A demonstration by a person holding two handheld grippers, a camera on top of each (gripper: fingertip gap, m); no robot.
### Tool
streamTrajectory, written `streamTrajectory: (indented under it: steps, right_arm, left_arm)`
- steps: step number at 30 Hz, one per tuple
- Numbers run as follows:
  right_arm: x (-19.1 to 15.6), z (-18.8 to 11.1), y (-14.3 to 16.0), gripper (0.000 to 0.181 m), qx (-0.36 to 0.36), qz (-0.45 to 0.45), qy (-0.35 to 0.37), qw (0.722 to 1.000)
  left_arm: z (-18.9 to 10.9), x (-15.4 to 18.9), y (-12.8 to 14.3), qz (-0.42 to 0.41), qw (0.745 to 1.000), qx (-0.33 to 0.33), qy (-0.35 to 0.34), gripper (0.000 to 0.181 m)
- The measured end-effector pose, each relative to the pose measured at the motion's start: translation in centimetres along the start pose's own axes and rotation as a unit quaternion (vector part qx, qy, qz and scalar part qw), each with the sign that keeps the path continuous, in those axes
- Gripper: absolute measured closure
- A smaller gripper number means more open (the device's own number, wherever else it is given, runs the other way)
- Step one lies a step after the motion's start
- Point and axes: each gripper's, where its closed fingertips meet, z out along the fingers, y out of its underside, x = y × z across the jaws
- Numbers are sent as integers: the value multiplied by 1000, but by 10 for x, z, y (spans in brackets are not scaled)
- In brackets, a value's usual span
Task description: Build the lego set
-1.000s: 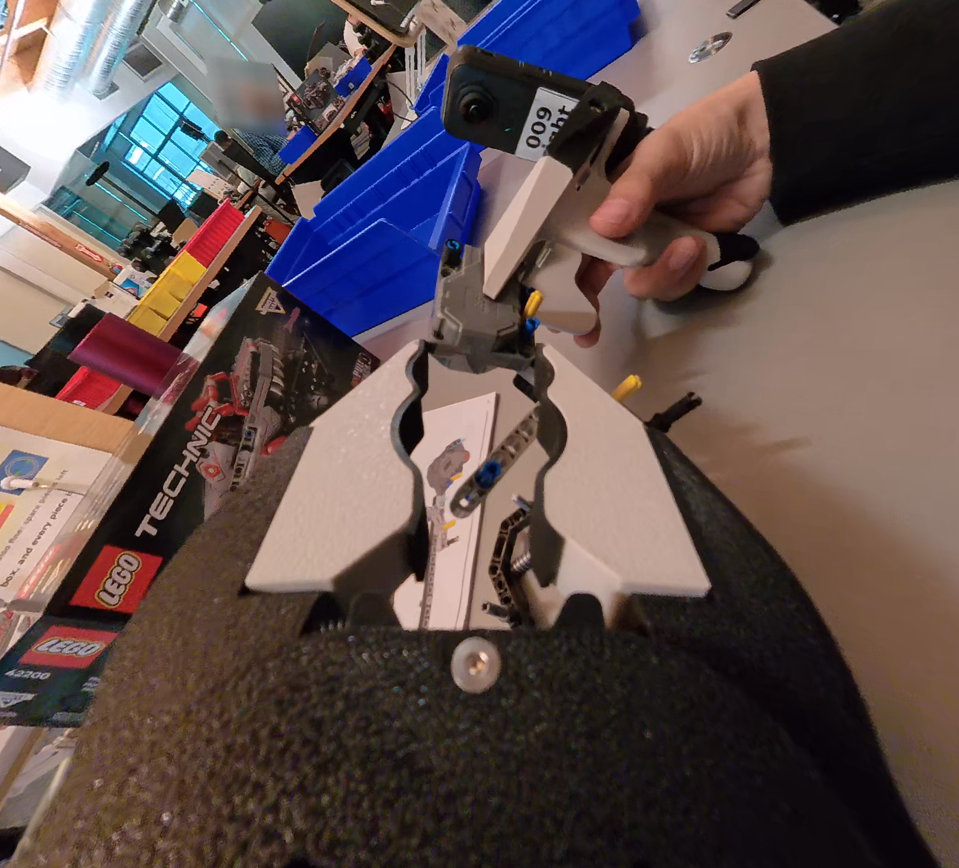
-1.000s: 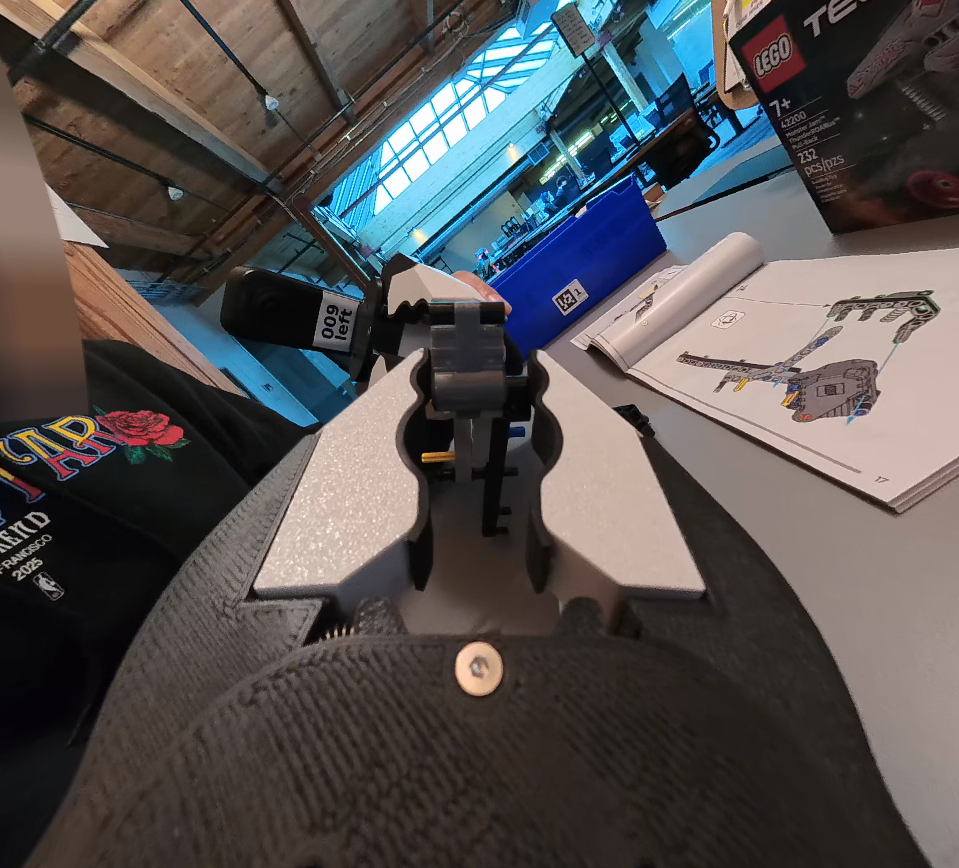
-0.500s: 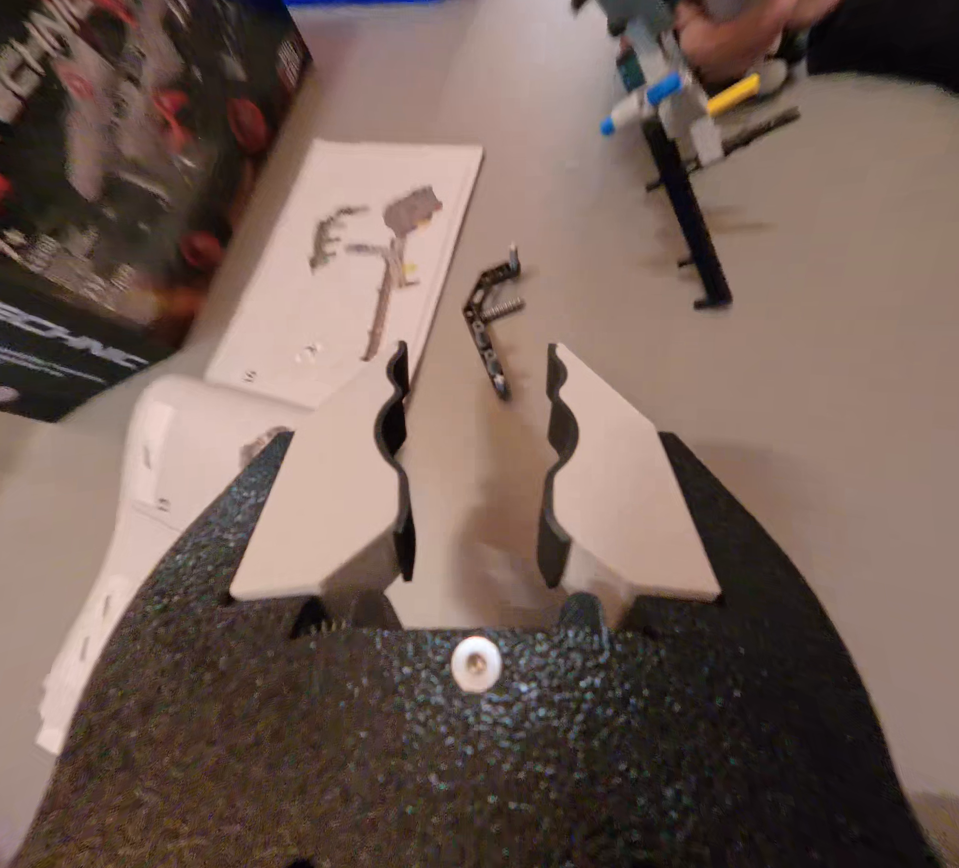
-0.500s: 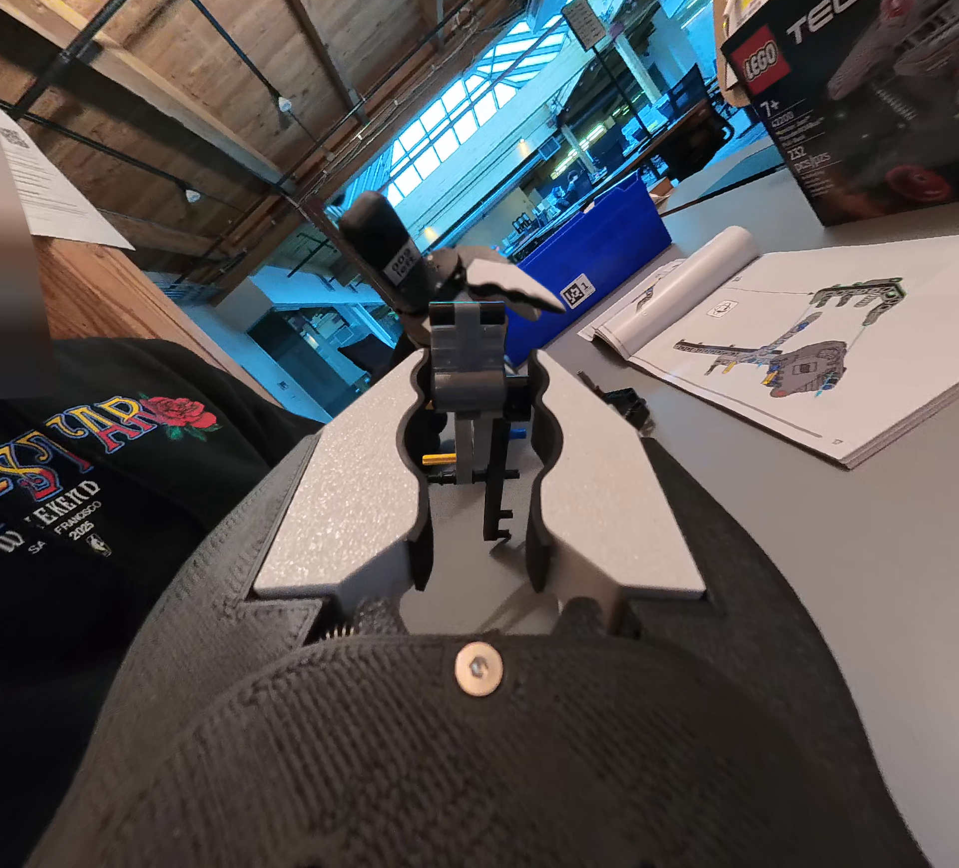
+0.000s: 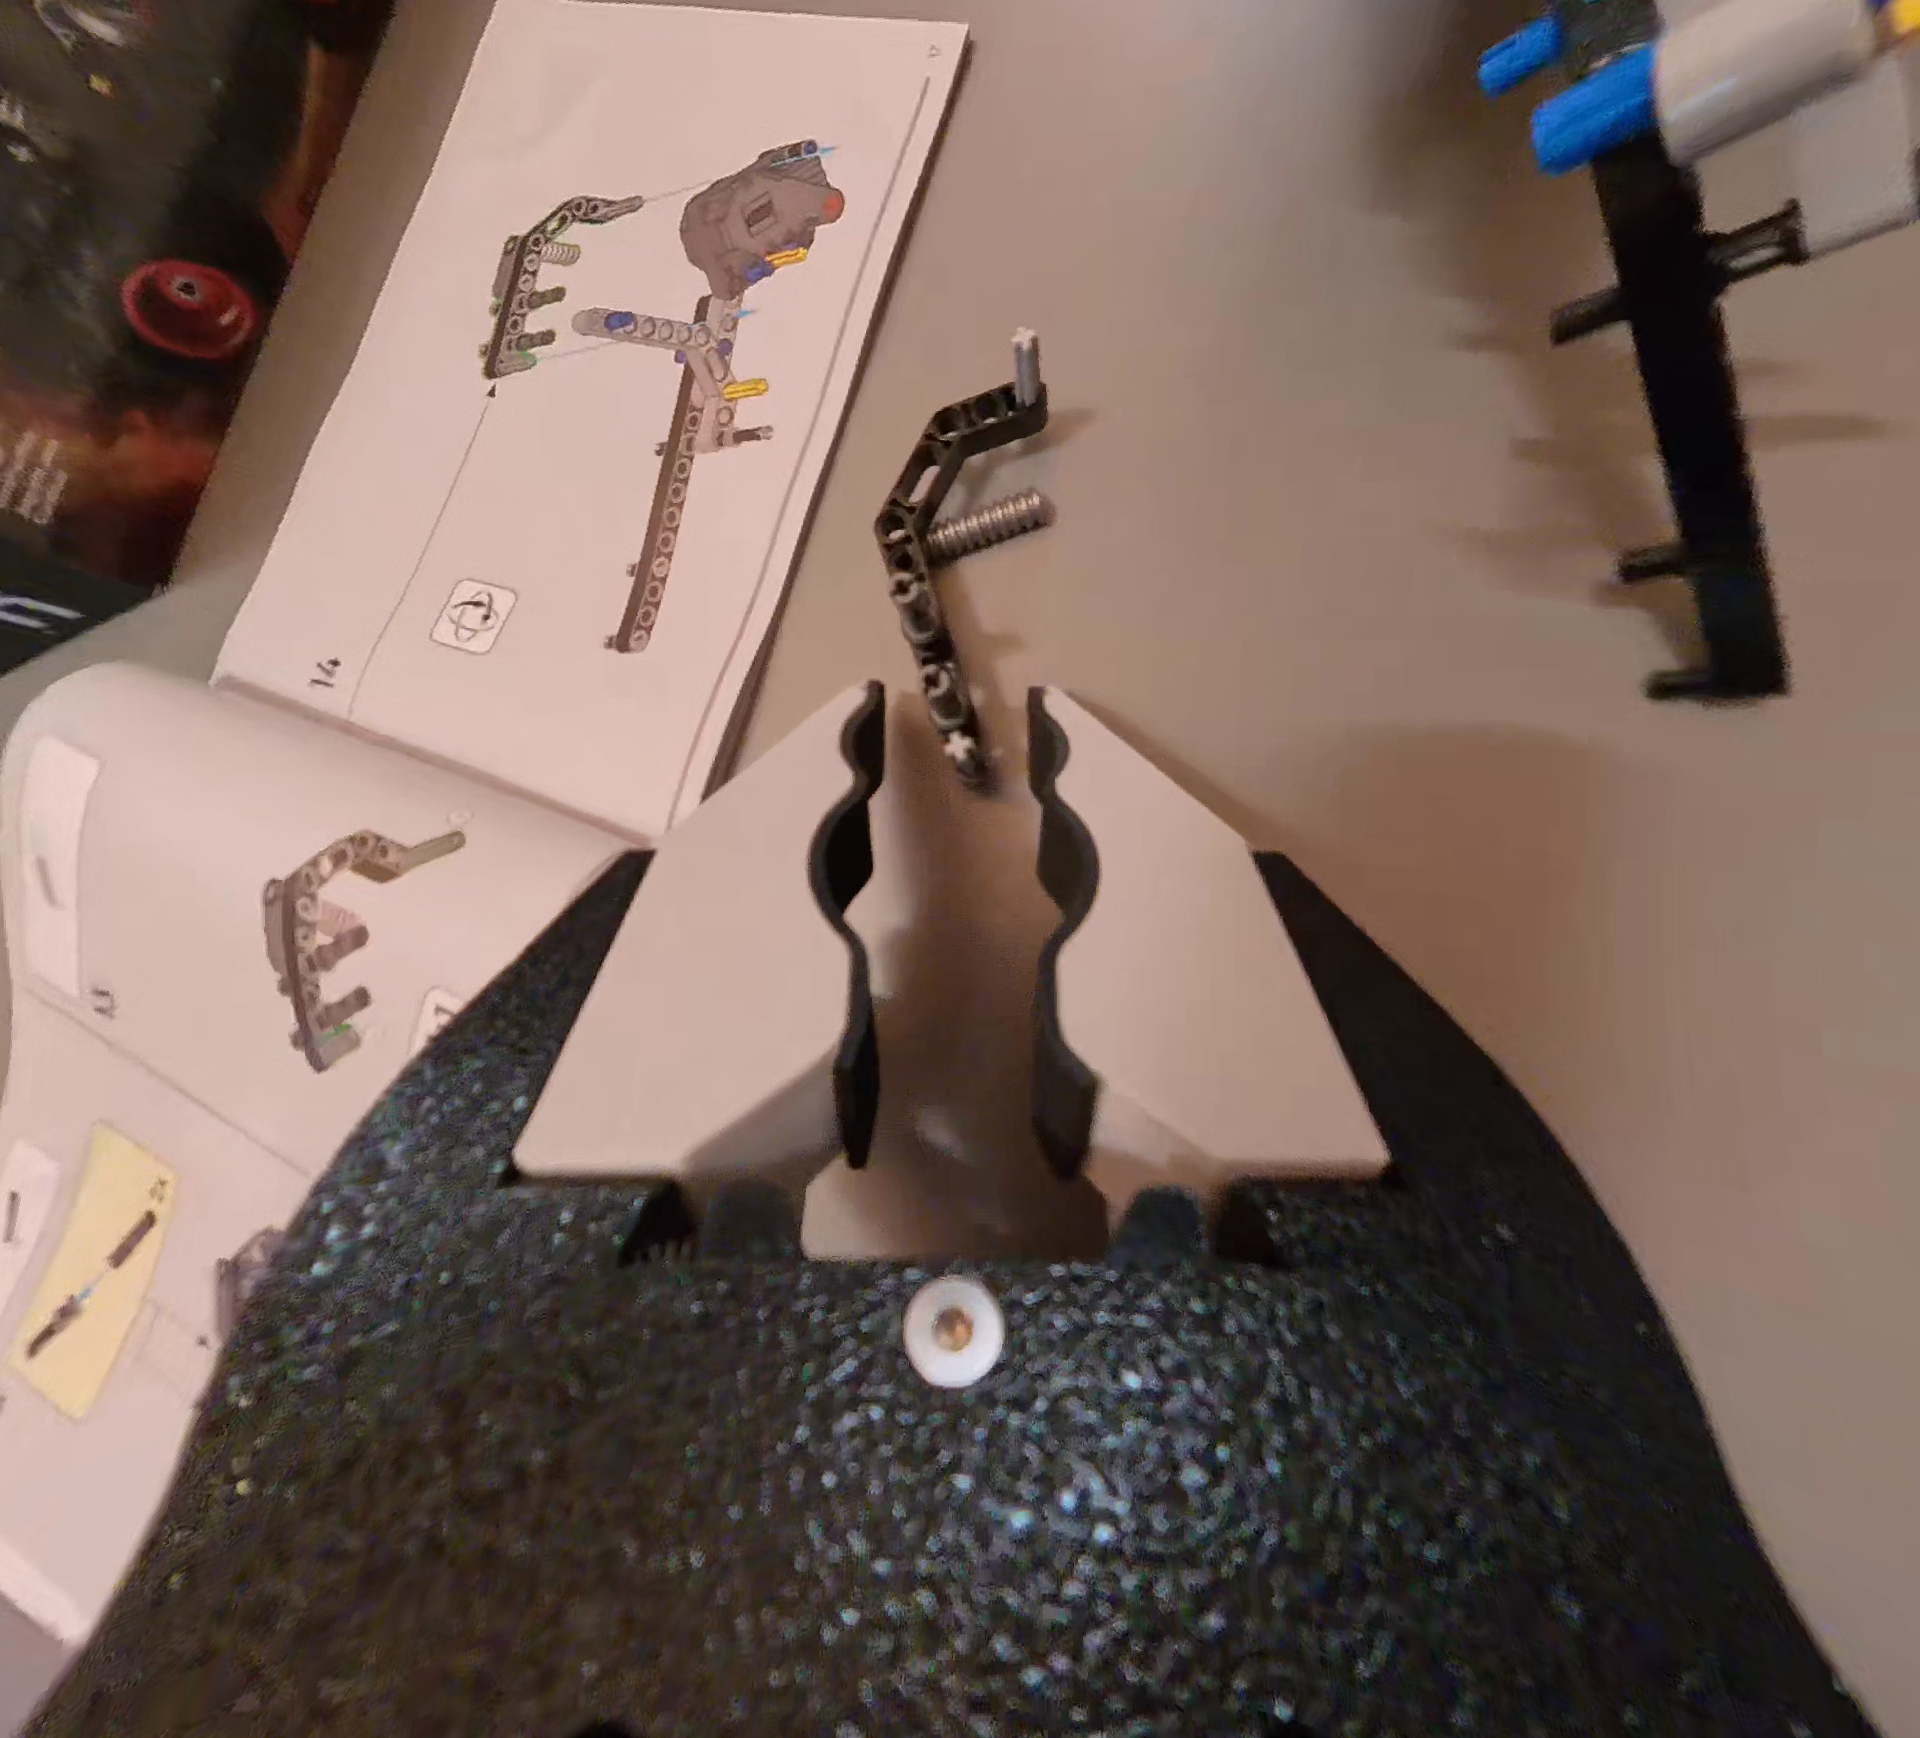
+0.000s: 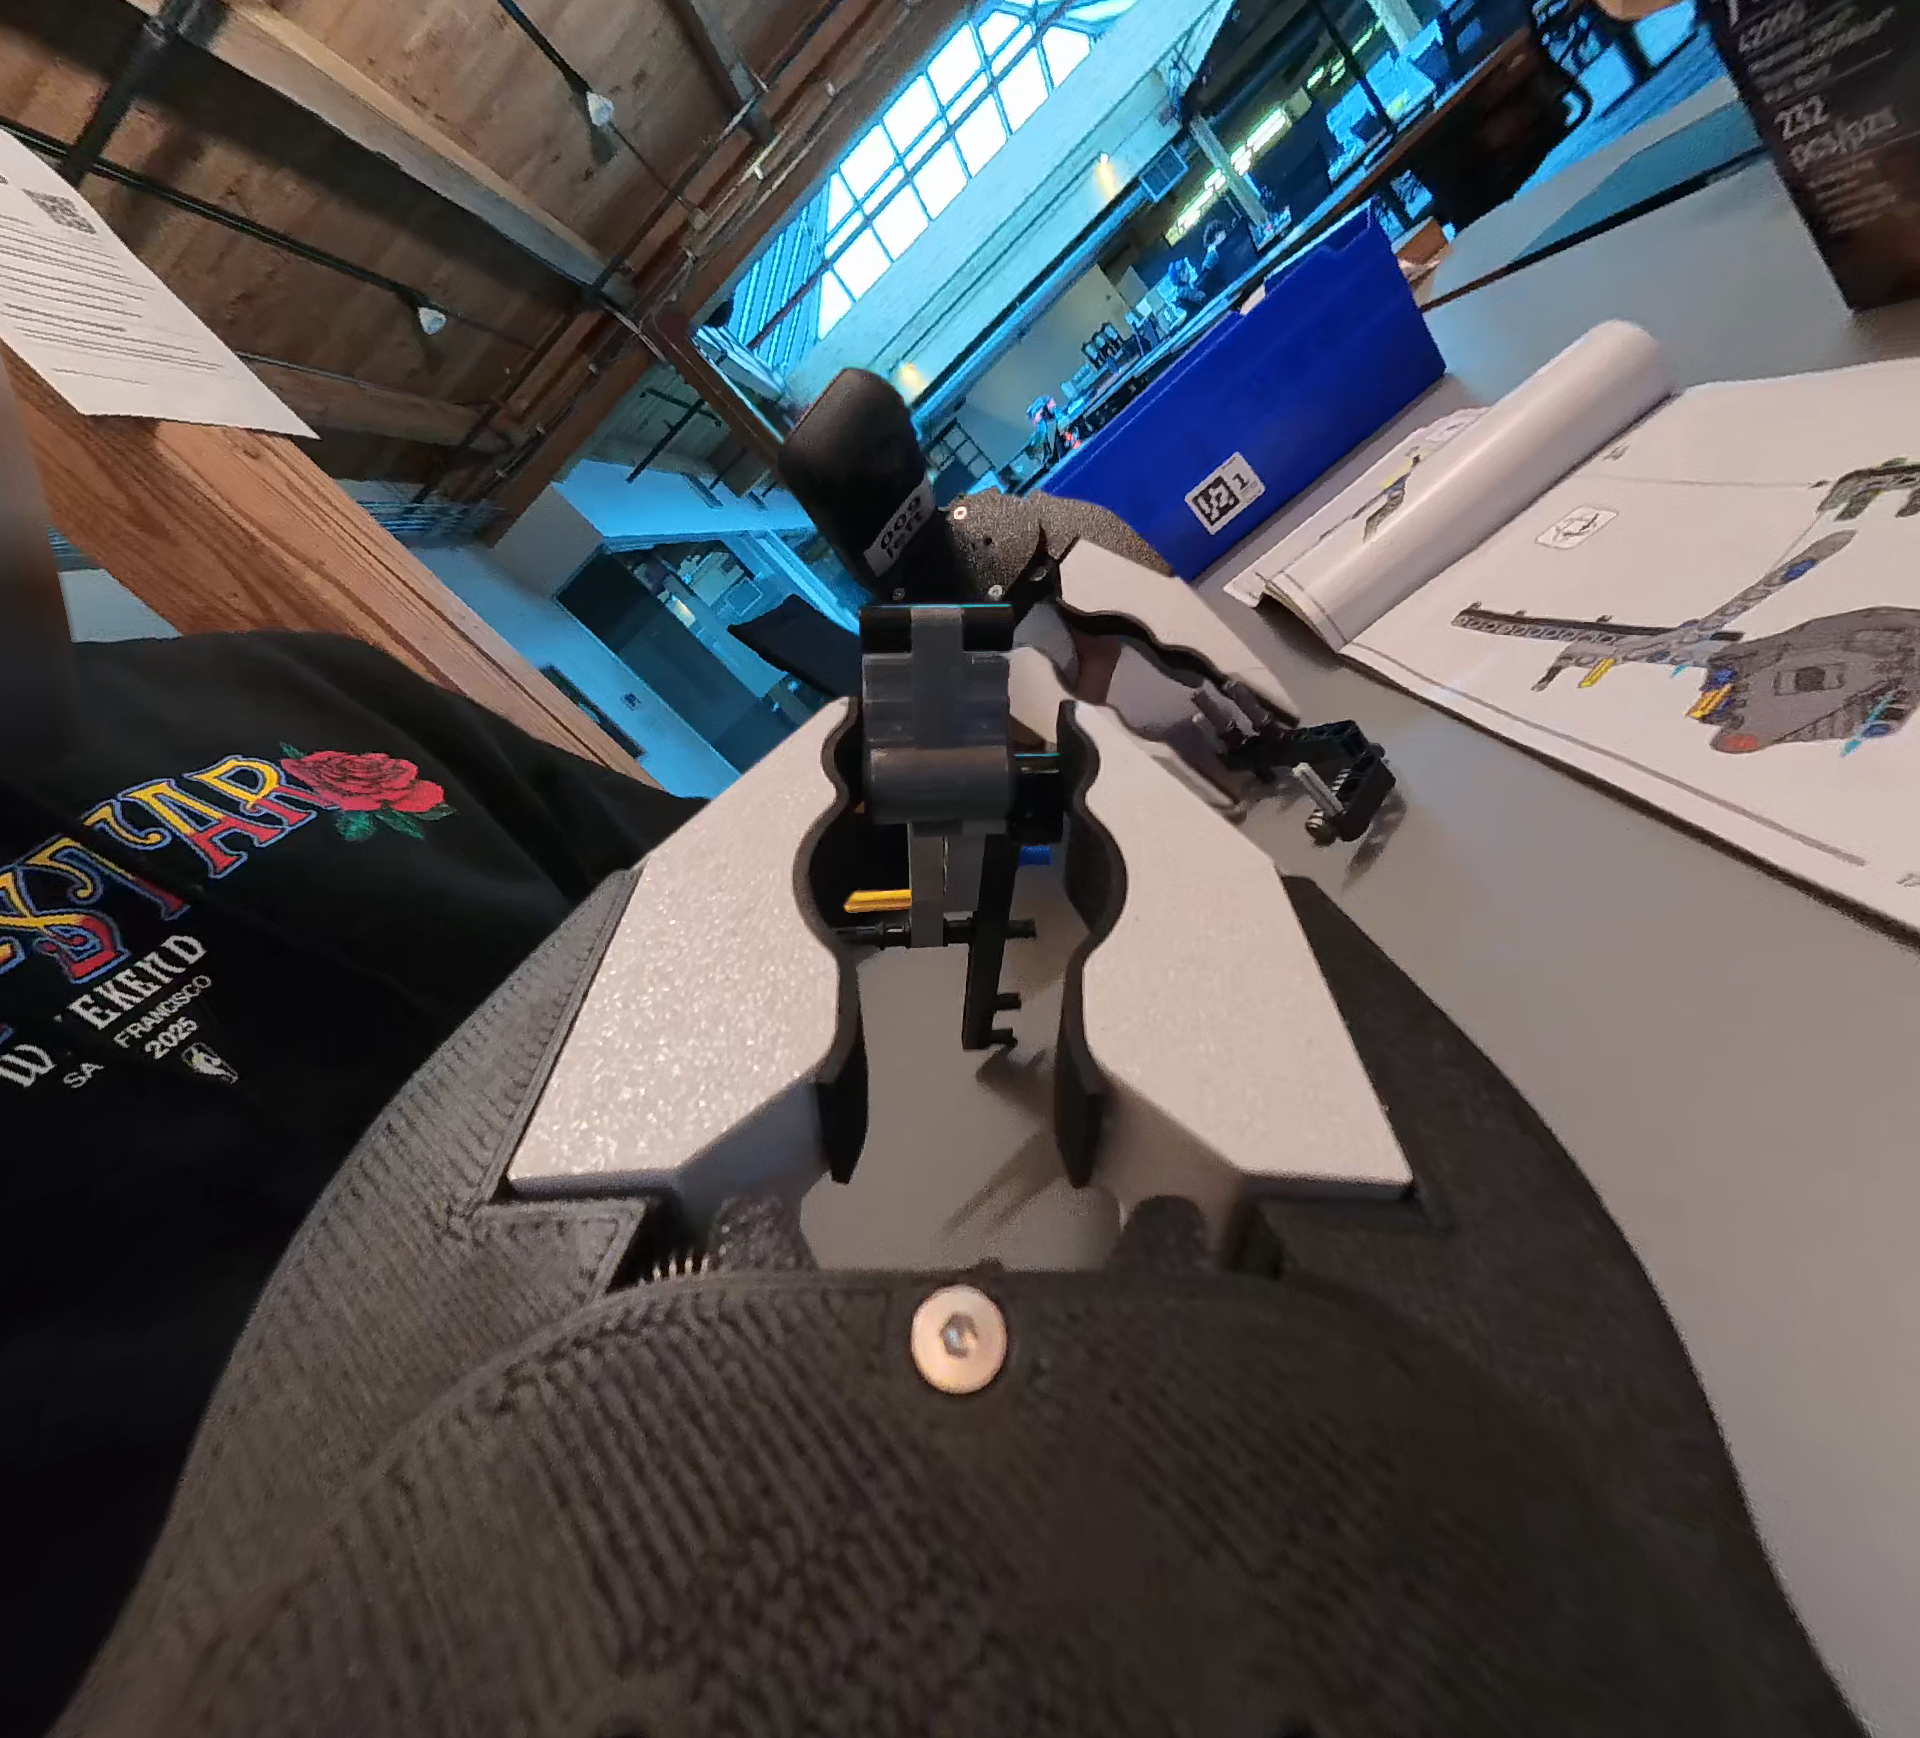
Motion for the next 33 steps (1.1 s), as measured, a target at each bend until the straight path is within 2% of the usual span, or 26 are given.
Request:
streamTrajectory:
  steps: [2,3,7,12,19,24,28,33]
  right_arm:
    - [2,4,4,148,-13,4,5,1000]
    - [3,7,7,148,-20,7,9,1000]
    - [6,13,12,148,-36,14,17,999]
    - [7,20,17,147,-48,19,17,999]
    - [9,28,19,148,-48,23,24,998]
    - [9,30,19,147,-48,21,21,998]
    - [6,31,21,147,-52,18,14,998]
    - [5,32,21,147,-51,16,12,999]
  left_arm:
    - [5,-5,1,19,1000,-9,-23,174]
    - [6,-7,-1,30,999,-6,-31,176]
    - [3,-16,-15,82,994,30,-73,176]
    - [-21,-37,-43,144,976,85,-140,176]
    - [-40,-29,-76,260,940,129,-178,176]
    - [-43,-26,-79,295,929,112,-194,176]
    - [-44,-25,-80,300,929,101,-191,176]
    - [-44,-30,-76,298,930,47,-210,176]
